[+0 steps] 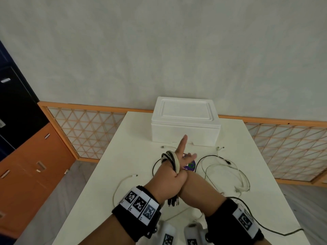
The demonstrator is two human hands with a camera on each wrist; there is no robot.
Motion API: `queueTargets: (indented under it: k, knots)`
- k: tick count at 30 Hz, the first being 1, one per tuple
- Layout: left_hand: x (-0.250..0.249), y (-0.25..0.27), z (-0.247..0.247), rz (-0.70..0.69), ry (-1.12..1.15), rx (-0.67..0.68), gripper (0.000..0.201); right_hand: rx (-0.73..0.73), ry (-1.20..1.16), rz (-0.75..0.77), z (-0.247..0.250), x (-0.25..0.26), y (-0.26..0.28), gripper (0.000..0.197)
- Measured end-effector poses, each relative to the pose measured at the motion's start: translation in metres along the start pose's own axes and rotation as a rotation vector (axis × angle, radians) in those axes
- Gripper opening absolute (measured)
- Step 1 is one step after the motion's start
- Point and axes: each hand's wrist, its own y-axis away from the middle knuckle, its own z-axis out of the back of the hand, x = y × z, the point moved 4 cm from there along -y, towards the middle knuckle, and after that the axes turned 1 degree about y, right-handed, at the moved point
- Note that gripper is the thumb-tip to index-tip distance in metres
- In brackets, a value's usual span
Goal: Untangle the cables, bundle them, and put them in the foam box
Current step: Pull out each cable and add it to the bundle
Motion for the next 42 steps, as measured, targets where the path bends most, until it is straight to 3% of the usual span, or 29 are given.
queueTargets:
  k: [3,6,8,12,15,17,22,24,26,27,29,30,32,35,37,42]
  knots:
    - [0.014,-0.005,0.007,0.061,-0.017,-0.039,0.088,-0.040,0.034,-0.072,0.002,0.004,0.007,0.023]
    - [0.024,-0.007,0.011,0.132,0.010,0.016,0.097,0.000,-0.091,-0.229,0.003,-0.004,0.014,0.012]
    - [0.036,-0.008,0.019,0.182,0.002,0.033,0.094,0.033,-0.137,-0.284,0.009,-0.011,0.023,0.010]
    - [0.057,0.000,0.028,0.274,-0.046,0.037,0.082,0.060,-0.111,-0.299,0.032,-0.019,0.037,0.023]
    - [0.066,0.005,0.026,0.187,-0.146,-0.013,0.075,0.009,-0.063,-0.255,0.047,-0.016,0.039,0.026]
    - [0.070,0.006,0.025,0.151,-0.046,-0.029,0.075,-0.018,-0.067,-0.230,0.058,-0.013,0.039,0.027]
    - [0.060,0.010,0.013,0.065,0.196,0.042,0.114,-0.101,-0.038,-0.165,0.085,-0.004,0.041,0.027]
    - [0.063,0.006,0.007,0.074,0.048,0.114,0.123,-0.105,0.012,-0.147,0.090,0.000,0.041,0.024]
    - [0.058,0.005,0.004,0.037,-0.181,0.144,0.108,-0.094,0.106,-0.103,0.094,0.005,0.039,0.024]
    - [0.053,0.004,0.003,0.000,-0.228,0.141,0.085,-0.112,0.138,-0.111,0.093,0.003,0.038,0.032]
    - [0.036,0.006,0.001,-0.043,-0.262,0.128,0.016,-0.093,0.173,-0.144,0.091,-0.001,0.037,0.031]
    - [0.032,0.007,0.000,-0.038,-0.269,0.118,0.012,-0.105,0.167,-0.140,0.090,-0.002,0.037,0.026]
    - [0.036,0.006,0.000,-0.009,-0.308,0.091,0.032,-0.094,0.102,-0.146,0.091,-0.003,0.039,0.015]
    - [0.050,0.000,0.005,0.023,-0.462,-0.002,0.049,-0.081,0.018,-0.176,0.086,-0.014,0.041,0.030]
    - [0.055,-0.002,0.011,0.072,-0.558,-0.042,0.044,-0.089,-0.039,-0.211,0.080,-0.019,0.039,0.033]
    - [0.044,-0.009,0.026,0.015,-0.877,-0.098,0.027,-0.134,-0.082,-0.318,0.062,-0.031,0.037,0.039]
